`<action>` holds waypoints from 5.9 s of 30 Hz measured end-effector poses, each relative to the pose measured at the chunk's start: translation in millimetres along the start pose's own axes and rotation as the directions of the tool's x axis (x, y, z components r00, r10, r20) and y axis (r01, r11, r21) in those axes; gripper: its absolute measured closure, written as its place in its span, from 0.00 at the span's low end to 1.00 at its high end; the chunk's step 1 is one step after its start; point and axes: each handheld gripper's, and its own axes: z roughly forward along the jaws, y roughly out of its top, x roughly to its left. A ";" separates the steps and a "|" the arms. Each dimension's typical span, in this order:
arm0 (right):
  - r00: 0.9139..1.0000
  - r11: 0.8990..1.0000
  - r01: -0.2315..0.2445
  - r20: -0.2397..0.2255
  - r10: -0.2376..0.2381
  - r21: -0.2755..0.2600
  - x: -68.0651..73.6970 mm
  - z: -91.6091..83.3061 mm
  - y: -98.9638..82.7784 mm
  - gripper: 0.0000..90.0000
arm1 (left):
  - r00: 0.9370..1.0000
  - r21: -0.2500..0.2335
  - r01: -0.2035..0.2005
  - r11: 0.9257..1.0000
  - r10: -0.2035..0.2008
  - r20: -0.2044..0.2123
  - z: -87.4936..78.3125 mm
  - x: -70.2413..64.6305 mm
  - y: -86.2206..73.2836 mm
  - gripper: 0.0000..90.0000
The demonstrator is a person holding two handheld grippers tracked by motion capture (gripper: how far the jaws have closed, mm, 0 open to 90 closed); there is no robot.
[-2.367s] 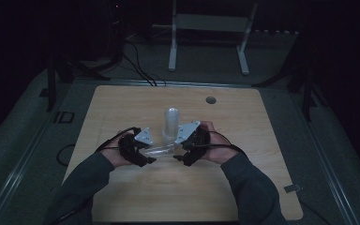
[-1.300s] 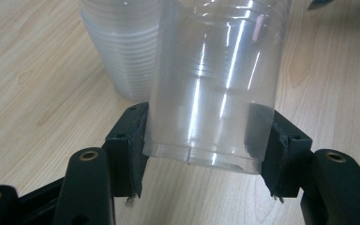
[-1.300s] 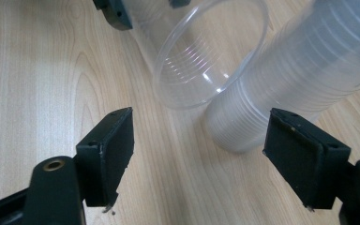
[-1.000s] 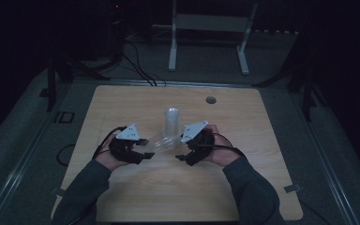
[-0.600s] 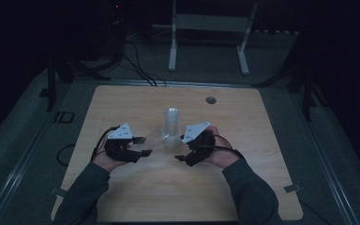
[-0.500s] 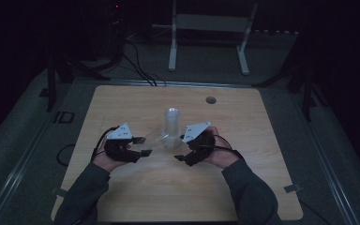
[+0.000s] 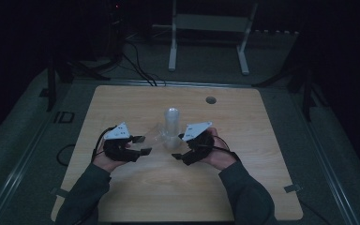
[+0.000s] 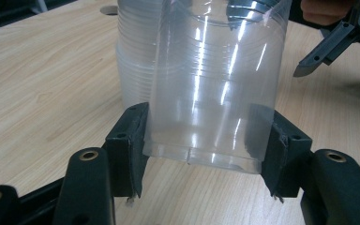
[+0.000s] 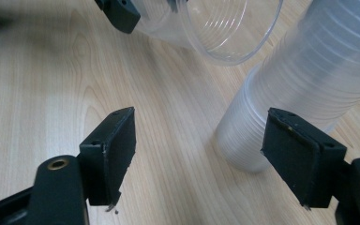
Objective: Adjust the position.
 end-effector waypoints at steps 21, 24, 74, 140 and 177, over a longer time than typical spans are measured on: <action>0.996 0.991 -0.084 -0.027 0.082 -0.108 2.8 1.5 3.6 0.28 | 1.000 -0.087 0.020 0.996 -0.018 0.025 -7.9 -1.6 2.8 0.46; 0.995 0.987 -0.099 -0.042 0.094 -0.130 3.7 1.3 5.5 0.28 | 0.999 -0.097 0.019 0.995 -0.016 0.027 -9.2 -2.5 3.5 0.46; 0.915 0.838 -0.370 -0.311 0.256 -0.401 -5.6 5.6 17.2 0.27 | 0.991 -0.251 0.063 0.966 -0.030 0.134 -5.5 -10.5 7.1 0.46; 0.949 0.881 -0.307 -0.191 0.252 -0.361 -2.5 0.7 25.5 0.35 | 0.996 -0.080 -0.074 0.994 0.070 -0.053 5.2 -32.9 22.1 0.32; 0.985 0.953 -0.175 -0.055 0.166 -0.246 14.1 6.0 40.7 0.33 | 0.991 0.025 -0.102 0.995 0.103 -0.090 17.8 -39.4 22.6 0.45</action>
